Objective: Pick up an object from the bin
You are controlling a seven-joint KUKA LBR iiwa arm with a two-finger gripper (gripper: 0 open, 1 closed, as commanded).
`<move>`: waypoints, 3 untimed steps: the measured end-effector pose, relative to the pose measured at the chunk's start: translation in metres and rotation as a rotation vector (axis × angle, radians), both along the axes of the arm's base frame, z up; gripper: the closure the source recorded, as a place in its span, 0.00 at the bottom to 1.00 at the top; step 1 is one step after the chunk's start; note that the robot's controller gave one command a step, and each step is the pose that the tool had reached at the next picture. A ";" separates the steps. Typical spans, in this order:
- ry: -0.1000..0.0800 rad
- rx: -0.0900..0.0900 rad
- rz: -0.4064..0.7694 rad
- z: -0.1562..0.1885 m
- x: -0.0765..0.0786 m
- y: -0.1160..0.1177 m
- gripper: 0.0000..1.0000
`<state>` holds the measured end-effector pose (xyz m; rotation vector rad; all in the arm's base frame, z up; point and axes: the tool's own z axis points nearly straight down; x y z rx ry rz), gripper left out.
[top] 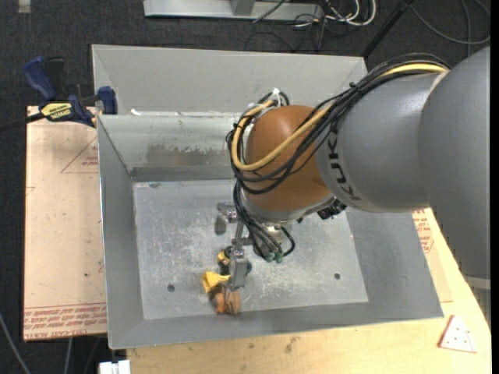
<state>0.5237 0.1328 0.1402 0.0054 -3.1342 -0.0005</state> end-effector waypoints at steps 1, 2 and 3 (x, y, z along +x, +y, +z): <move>-0.002 0.000 -0.001 0.002 0.000 0.000 0.00; -0.013 0.003 0.193 -0.043 0.029 -0.027 1.00; -0.013 0.003 0.194 -0.043 0.029 -0.027 1.00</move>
Offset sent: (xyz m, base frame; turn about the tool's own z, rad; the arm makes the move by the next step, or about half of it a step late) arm 0.0269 -0.0275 -0.0449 -0.1964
